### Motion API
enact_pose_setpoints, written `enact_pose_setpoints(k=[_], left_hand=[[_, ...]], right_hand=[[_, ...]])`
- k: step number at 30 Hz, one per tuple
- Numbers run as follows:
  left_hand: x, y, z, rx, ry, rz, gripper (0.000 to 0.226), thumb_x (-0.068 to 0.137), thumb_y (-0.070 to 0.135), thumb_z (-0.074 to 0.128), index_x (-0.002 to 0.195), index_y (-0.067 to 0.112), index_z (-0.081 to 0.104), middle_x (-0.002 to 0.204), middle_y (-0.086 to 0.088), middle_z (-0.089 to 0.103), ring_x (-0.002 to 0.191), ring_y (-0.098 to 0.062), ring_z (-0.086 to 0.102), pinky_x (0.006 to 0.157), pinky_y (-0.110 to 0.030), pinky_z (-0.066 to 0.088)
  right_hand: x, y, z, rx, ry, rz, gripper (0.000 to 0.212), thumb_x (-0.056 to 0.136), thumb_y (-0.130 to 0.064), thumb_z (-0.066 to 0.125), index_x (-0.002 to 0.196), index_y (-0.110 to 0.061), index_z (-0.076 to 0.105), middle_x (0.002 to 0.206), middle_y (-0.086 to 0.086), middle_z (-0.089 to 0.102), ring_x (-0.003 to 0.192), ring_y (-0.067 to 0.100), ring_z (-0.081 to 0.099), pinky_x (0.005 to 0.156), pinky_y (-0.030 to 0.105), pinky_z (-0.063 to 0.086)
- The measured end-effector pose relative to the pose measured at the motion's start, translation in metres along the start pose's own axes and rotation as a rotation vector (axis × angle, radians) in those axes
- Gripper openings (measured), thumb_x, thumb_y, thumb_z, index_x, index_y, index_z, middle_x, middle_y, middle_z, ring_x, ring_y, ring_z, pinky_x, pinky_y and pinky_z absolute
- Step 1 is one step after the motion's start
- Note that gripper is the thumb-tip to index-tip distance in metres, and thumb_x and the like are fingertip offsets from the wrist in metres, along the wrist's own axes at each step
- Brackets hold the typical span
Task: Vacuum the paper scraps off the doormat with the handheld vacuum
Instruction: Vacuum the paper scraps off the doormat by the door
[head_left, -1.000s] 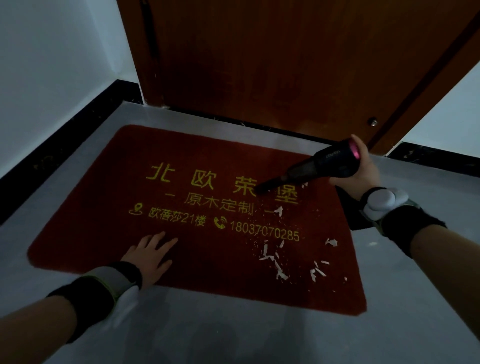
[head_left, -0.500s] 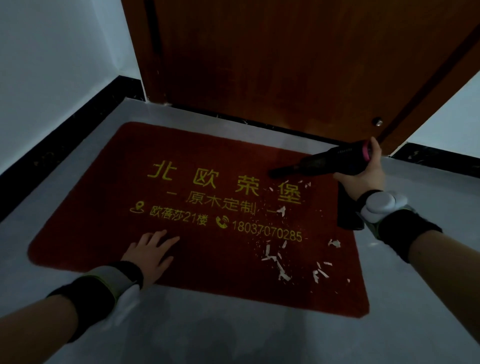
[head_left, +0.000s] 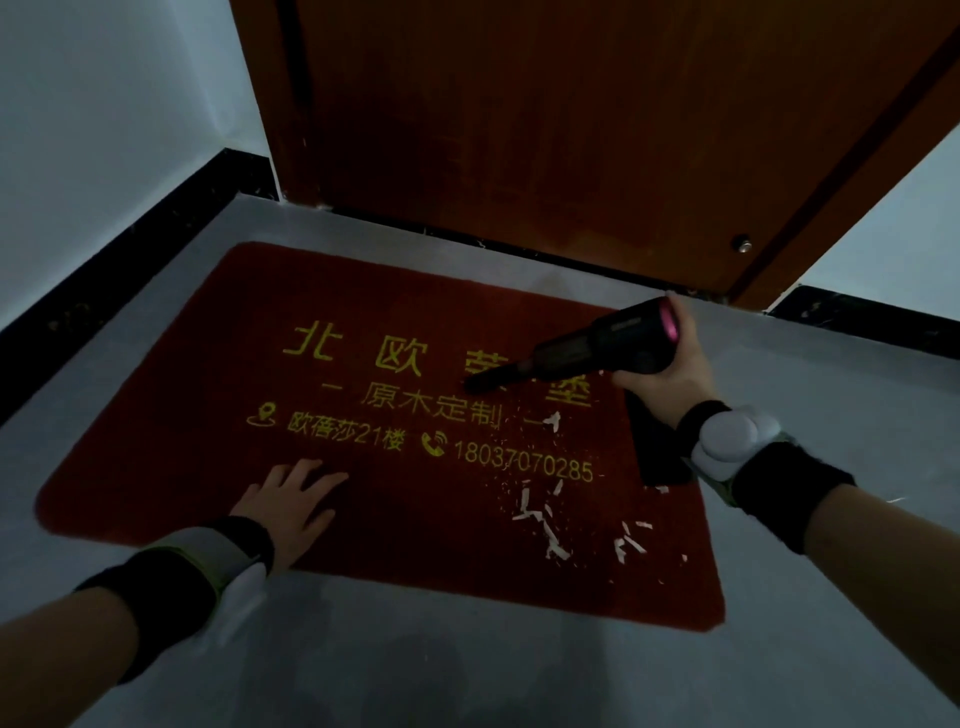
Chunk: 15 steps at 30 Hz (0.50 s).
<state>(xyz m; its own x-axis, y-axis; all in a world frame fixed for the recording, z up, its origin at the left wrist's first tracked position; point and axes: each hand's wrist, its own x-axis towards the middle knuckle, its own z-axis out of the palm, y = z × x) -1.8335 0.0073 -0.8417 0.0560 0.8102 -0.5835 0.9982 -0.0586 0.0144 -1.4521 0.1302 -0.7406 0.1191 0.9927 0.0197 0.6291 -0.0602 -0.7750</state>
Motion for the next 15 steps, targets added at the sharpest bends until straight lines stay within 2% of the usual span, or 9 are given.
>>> enact_pose_setpoints(k=[3, 6, 11, 15], left_hand=[[-0.001, 0.0, -0.001, -0.004, -0.005, 0.003, 0.052, 0.1, 0.044, 0.024, 0.148, 0.038, 0.006, 0.154, 0.002, 0.006, 0.139, -0.026, 0.016, 0.108, -0.041, 0.03], [0.0, -0.001, -0.001, 0.0, -0.017, 0.011, 0.052, 0.1, 0.045, 0.024, 0.148, 0.039, 0.005, 0.155, 0.001, 0.005, 0.14, -0.026, 0.015, 0.108, -0.041, 0.03], [-0.001, -0.001, -0.002, 0.008, -0.054, 0.005, 0.054, 0.1, 0.045, 0.024, 0.148, 0.039, 0.001, 0.156, 0.002, 0.0, 0.142, -0.027, 0.012, 0.111, -0.043, 0.027], [-0.003, -0.001, -0.001, 0.002, -0.067, 0.005, 0.056, 0.1, 0.046, 0.024, 0.148, 0.039, -0.002, 0.157, 0.002, -0.004, 0.143, -0.027, 0.008, 0.113, -0.046, 0.024]], right_hand=[[-0.007, -0.001, 0.01, -0.012, -0.053, -0.047, 0.106, 0.067, -0.01, 0.079, 0.145, -0.044, 0.016, 0.119, -0.008, 0.051, 0.109, 0.02, 0.055, 0.092, 0.04, 0.05], [-0.007, -0.006, 0.007, -0.036, -0.071, -0.102, 0.107, 0.068, -0.01, 0.079, 0.146, -0.044, 0.015, 0.11, -0.017, 0.048, 0.103, 0.014, 0.055, 0.09, 0.039, 0.052], [-0.005, -0.005, 0.0, -0.069, -0.053, -0.113, 0.107, 0.069, -0.008, 0.079, 0.148, -0.039, 0.015, 0.131, 0.001, 0.049, 0.108, 0.013, 0.05, 0.088, 0.03, 0.044], [0.003, 0.004, -0.007, -0.028, 0.022, -0.024, 0.104, 0.072, -0.006, 0.078, 0.149, -0.035, 0.015, 0.131, -0.001, 0.047, 0.113, 0.017, 0.051, 0.088, 0.027, 0.043]])
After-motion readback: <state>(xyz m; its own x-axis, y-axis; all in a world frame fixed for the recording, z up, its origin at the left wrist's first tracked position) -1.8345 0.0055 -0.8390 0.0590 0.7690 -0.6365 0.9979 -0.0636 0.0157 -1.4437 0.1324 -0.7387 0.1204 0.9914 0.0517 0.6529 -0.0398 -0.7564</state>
